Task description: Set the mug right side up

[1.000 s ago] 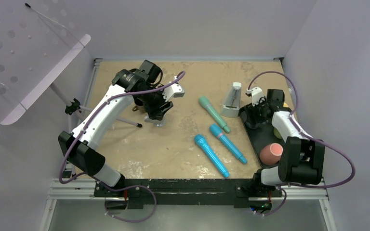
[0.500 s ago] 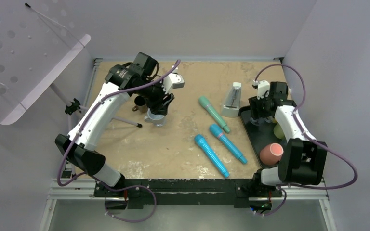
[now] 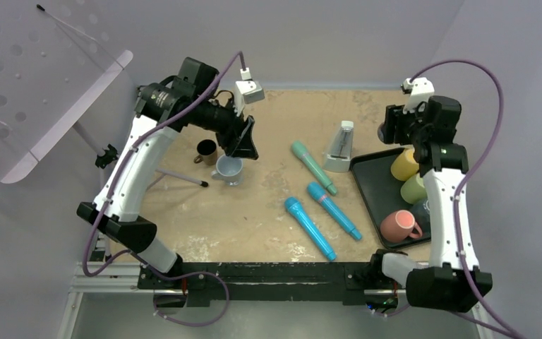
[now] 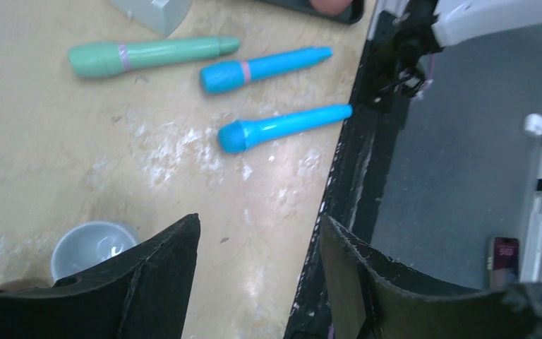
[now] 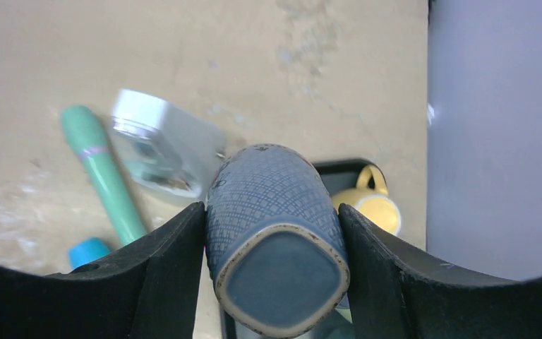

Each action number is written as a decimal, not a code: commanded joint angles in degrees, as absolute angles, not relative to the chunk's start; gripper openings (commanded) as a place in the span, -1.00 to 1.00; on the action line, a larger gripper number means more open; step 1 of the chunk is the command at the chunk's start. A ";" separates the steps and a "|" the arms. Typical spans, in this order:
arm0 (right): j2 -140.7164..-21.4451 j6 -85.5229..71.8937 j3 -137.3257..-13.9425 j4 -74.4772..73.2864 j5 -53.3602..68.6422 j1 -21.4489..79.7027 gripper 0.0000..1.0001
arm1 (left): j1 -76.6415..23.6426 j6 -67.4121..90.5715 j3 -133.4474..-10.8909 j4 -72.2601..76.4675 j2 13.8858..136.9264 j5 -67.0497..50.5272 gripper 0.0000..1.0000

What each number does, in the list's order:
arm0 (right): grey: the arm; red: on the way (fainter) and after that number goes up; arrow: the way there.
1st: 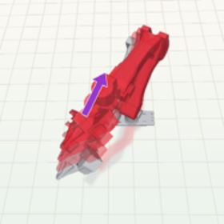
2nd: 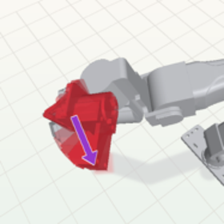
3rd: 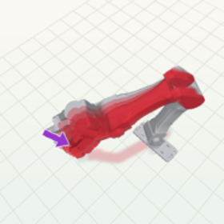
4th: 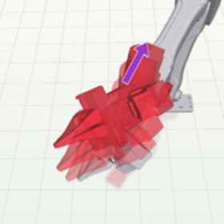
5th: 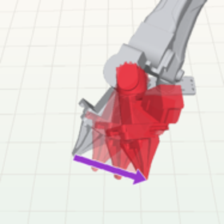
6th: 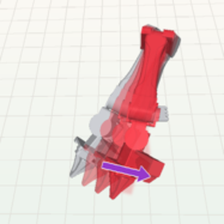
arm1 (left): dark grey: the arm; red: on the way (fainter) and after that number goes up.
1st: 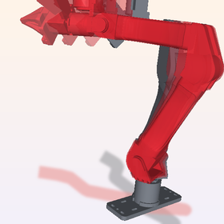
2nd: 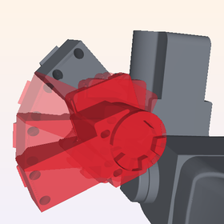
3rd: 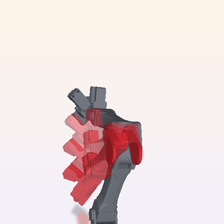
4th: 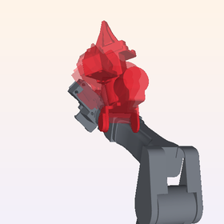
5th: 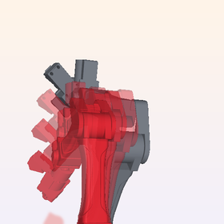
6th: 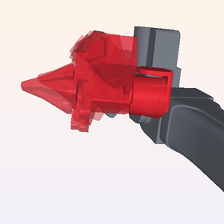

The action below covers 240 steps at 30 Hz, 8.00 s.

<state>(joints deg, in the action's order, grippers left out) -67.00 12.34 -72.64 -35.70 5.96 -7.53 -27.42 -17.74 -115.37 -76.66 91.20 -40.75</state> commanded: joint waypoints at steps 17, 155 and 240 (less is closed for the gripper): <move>-55.34 -26.73 -68.83 -2.03 27.98 12.33 -1.00 | -26.98 34.15 -109.67 -29.00 93.19 -65.26 0.59; -86.03 -18.88 -74.43 -39.57 -10.45 -15.33 0.70 | -18.54 -23.56 -113.18 -66.24 104.53 -26.27 0.49; -97.42 -8.27 -73.47 -38.75 -6.72 -5.98 -1.00 | -18.54 -22.68 -114.13 -67.58 104.57 -29.27 0.47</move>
<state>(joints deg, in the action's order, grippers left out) -103.11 -8.80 -76.01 -41.85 -6.46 -8.86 -18.76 -23.16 -111.53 -67.35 105.67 -27.18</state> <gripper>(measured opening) 0.186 0.739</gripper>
